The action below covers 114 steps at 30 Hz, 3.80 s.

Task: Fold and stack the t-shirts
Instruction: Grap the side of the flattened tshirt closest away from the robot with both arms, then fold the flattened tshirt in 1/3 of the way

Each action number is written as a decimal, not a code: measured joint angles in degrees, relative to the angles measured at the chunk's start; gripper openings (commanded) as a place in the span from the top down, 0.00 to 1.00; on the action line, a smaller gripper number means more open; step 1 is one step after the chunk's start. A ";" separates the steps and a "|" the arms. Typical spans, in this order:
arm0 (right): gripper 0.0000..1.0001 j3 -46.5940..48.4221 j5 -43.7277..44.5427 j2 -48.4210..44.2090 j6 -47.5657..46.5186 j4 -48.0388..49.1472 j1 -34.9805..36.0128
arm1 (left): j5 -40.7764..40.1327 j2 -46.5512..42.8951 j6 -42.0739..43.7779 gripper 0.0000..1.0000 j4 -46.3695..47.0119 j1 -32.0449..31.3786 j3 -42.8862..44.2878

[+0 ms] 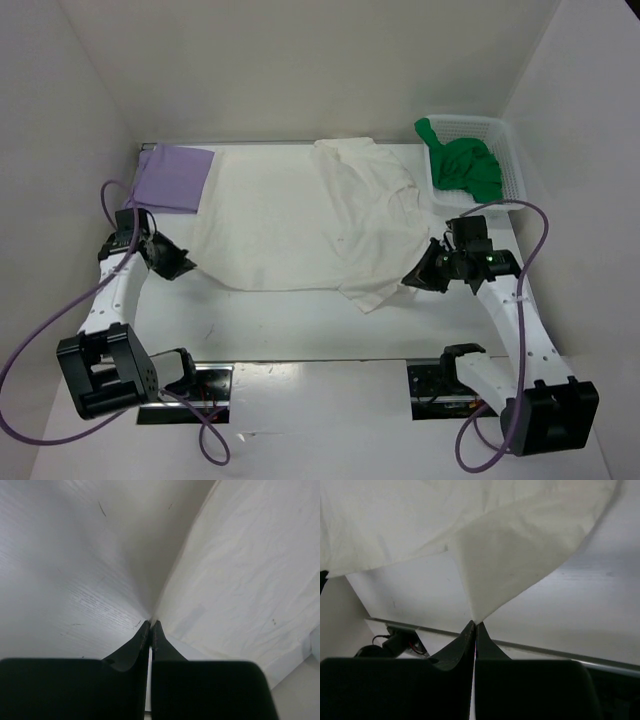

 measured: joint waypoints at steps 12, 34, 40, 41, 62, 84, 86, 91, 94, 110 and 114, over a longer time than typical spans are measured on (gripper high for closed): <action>1.00 16.17 3.69 15.61 2.43 5.18 1.01 | 4.61 9.27 -0.70 1.00 2.78 0.00 11.91; 1.00 45.20 12.37 54.29 -0.87 17.86 -2.08 | 4.39 41.48 -5.14 0.96 12.61 -1.97 34.18; 0.86 51.21 13.92 59.65 -0.98 18.10 -2.08 | 2.56 43.50 -5.49 0.69 13.05 -3.89 36.13; 0.73 51.49 14.05 59.71 -0.92 18.14 -2.08 | 2.36 43.50 -5.75 0.59 13.14 -4.17 36.46; 0.57 9.75 13.57 32.35 4.46 25.86 -3.74 | 0.66 31.28 -4.79 0.56 16.50 1.29 13.25; 0.85 6.51 19.45 41.07 6.69 30.58 -8.83 | 4.17 36.79 -4.96 1.00 20.85 1.51 13.97; 0.98 7.43 19.41 42.38 7.19 31.21 -8.83 | 4.15 36.76 -4.96 1.00 20.92 1.51 13.94; 1.00 7.37 19.47 42.47 8.17 31.69 -9.05 | 3.45 35.30 -4.66 1.00 21.09 1.51 12.52; 1.00 2.82 18.47 37.73 8.87 31.08 -10.82 | 3.26 31.85 -4.35 1.00 20.59 1.64 9.01; 1.00 -2.89 14.32 11.85 11.96 8.07 -18.40 | 10.67 12.17 2.75 0.96 0.39 14.78 -4.48; 0.72 -0.63 14.91 11.43 10.71 3.96 -18.43 | 11.32 8.92 3.15 0.47 -4.22 14.88 -4.48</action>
